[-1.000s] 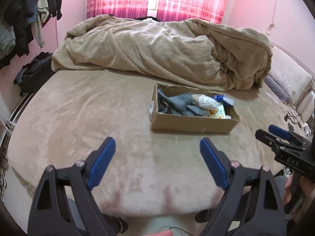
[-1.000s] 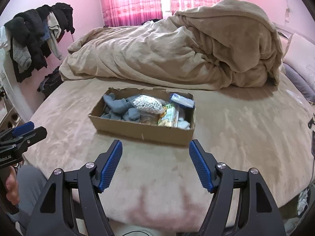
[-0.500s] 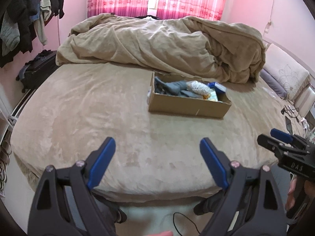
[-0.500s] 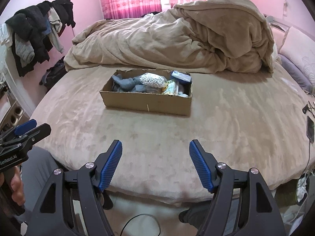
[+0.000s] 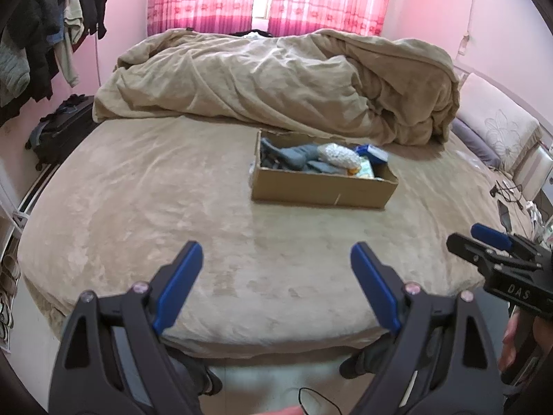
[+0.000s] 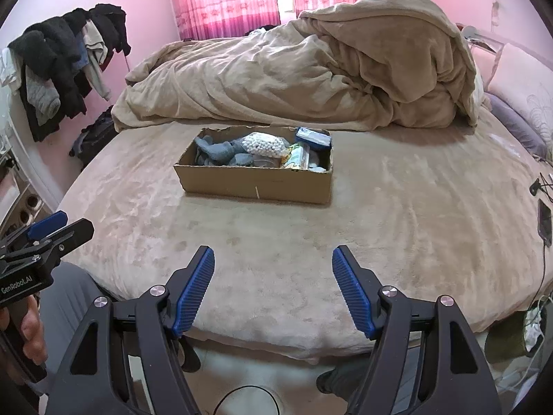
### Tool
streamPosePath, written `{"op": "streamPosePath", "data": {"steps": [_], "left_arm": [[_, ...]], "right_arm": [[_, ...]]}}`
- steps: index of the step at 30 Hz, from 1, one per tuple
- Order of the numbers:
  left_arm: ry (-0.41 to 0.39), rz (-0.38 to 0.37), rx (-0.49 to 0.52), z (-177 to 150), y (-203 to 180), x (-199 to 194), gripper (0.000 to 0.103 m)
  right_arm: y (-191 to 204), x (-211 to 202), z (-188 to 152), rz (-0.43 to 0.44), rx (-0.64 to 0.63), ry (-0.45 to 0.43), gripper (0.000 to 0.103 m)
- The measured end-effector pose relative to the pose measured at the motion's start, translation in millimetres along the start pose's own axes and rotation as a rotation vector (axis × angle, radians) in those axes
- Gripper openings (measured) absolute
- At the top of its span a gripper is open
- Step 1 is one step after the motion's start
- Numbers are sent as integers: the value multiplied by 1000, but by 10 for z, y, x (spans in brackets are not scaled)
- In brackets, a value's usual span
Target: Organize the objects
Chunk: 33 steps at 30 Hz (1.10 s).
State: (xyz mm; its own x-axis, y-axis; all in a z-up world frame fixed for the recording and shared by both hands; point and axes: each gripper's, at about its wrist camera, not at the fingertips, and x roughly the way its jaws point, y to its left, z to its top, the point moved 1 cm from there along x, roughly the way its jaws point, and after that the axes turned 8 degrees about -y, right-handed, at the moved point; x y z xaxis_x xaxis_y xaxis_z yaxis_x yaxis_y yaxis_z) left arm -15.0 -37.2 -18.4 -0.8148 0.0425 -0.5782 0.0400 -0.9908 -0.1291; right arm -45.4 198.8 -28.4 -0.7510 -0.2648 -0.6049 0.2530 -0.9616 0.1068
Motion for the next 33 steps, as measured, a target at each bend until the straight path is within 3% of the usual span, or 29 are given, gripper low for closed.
{"op": "streamPosePath", "data": {"steps": [33], "left_arm": [[17, 30, 6, 6, -70, 71, 89]], "right_arm": [[9, -5, -4, 2, 4, -14, 74]]}}
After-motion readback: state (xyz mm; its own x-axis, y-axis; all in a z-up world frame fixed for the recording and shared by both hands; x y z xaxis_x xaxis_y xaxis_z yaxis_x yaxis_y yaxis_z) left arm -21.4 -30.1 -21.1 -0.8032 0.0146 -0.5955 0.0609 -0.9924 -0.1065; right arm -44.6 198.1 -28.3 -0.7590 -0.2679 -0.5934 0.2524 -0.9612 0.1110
